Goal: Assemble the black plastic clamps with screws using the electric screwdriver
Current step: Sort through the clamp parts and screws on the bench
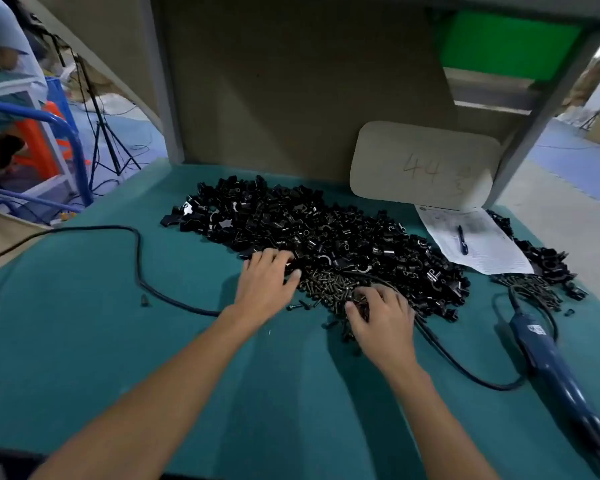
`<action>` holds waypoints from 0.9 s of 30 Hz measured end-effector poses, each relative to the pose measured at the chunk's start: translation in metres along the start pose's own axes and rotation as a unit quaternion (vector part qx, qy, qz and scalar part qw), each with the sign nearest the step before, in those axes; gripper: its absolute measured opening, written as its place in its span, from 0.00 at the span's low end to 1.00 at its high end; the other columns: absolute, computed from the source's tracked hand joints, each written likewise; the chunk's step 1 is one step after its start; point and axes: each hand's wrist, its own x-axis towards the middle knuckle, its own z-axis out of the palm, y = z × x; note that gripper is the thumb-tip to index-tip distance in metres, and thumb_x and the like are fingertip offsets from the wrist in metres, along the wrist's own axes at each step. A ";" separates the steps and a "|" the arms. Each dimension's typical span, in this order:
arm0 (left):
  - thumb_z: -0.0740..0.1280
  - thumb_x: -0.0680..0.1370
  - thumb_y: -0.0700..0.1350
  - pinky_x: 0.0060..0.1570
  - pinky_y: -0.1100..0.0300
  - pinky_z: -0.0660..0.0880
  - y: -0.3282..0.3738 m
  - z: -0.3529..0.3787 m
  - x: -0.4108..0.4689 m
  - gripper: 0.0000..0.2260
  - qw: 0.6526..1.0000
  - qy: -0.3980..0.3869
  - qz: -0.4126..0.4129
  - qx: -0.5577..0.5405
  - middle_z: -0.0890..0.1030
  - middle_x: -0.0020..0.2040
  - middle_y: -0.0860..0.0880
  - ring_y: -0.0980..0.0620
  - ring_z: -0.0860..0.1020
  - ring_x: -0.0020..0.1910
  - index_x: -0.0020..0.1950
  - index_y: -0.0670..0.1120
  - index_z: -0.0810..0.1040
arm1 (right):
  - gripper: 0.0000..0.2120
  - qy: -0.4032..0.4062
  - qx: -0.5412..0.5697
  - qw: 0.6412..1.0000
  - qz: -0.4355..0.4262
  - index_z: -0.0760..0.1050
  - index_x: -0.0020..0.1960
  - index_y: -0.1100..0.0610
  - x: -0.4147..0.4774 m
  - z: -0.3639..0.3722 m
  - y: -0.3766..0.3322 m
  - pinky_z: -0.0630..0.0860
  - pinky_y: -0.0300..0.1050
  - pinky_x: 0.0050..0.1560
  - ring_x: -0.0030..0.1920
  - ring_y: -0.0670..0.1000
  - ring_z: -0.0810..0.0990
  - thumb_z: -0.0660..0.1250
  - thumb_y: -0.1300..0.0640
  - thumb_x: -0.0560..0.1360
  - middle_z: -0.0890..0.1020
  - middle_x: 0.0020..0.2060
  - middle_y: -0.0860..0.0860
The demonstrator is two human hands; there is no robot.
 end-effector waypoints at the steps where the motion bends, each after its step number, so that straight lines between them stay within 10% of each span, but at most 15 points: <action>1: 0.57 0.83 0.58 0.67 0.49 0.66 -0.008 0.000 -0.002 0.20 0.999 -0.020 0.021 0.036 0.74 0.67 0.49 0.48 0.70 0.67 0.71 0.50 0.72 | 0.21 -0.022 -0.025 0.999 0.002 0.75 0.71 0.50 0.002 0.005 0.004 0.58 0.57 0.74 0.75 0.55 0.65 0.63 0.42 0.82 0.73 0.72 0.52; 27: 0.58 0.82 0.62 0.61 0.51 0.71 -0.032 0.011 -0.011 0.23 0.994 -0.022 0.085 0.067 0.71 0.68 0.47 0.46 0.73 0.62 0.71 0.50 0.74 | 0.38 -0.130 -0.143 0.980 0.040 0.58 0.79 0.38 0.064 0.046 -0.015 0.54 0.71 0.73 0.80 0.59 0.56 0.43 0.22 0.75 0.58 0.81 0.54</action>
